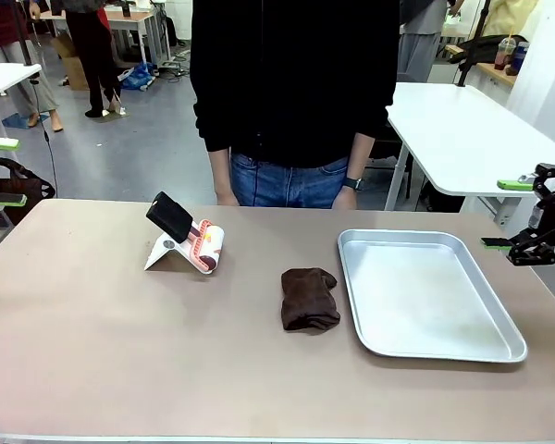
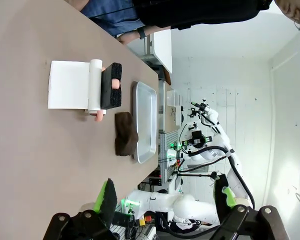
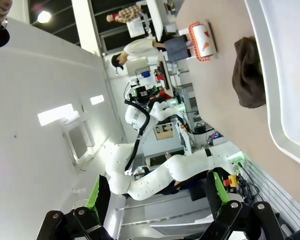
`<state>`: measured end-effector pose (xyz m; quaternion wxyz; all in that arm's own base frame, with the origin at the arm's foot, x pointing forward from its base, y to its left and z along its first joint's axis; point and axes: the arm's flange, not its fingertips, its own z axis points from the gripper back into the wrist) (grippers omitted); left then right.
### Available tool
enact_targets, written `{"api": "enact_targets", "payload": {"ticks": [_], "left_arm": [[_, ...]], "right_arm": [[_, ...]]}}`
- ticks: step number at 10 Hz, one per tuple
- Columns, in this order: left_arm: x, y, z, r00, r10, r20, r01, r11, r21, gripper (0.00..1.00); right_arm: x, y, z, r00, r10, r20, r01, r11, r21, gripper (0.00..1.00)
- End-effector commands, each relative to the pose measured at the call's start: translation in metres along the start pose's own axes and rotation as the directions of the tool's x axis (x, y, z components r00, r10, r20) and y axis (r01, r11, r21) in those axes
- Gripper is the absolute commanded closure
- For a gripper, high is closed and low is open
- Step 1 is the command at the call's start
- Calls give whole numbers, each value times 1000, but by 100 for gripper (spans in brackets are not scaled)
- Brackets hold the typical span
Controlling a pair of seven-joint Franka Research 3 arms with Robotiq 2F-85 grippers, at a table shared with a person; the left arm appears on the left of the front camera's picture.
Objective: Clean the surface of the table.
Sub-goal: Return the Lint Roller and towel to their original positions.
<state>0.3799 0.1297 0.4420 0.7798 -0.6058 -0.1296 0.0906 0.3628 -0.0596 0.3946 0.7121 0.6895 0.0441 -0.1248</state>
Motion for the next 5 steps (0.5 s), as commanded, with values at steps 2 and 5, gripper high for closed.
{"api": "enact_targets", "payload": {"ticks": [2,5], "left_arm": [[-5,0,0,1000,-9,-2,9,1000,9,0],[-5,0,0,1000,-9,-2,9,1000,9,0]], "right_arm": [[-4,1,2,1000,4,-12,-4,1000,-7,0],[-4,1,2,1000,4,-12,-4,1000,-7,0]]}}
